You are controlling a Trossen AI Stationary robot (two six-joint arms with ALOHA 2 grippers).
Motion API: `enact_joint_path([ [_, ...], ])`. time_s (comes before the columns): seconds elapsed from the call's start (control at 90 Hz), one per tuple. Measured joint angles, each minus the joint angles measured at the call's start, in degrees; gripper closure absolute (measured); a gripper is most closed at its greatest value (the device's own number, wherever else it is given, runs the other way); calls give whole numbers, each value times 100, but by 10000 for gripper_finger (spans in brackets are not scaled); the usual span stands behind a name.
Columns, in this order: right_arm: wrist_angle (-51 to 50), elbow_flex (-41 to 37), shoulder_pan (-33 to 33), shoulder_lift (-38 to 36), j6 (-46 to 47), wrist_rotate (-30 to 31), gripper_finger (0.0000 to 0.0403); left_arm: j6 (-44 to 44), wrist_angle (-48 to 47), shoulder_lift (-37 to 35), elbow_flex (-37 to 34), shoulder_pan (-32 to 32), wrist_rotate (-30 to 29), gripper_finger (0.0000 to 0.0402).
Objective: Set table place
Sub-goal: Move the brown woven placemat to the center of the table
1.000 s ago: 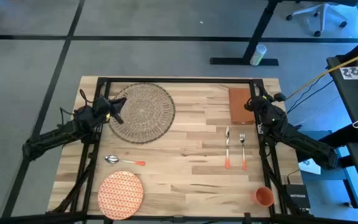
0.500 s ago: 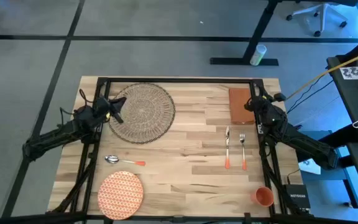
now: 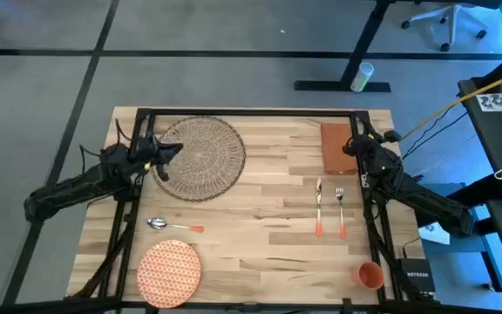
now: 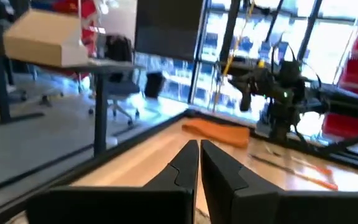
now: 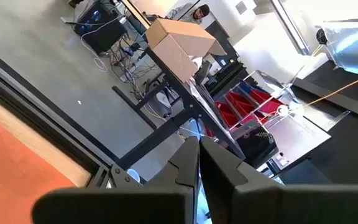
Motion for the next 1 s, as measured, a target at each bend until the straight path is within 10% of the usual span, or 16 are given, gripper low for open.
enact_joint_path([
  [0.644,-53,0,2,0,0,0,402,1189,-2060,4500,3346,-440,257,402],
  [1.0,-53,0,2,0,0,2,402,1186,-3156,6130,3793,-997,-642,402],
])
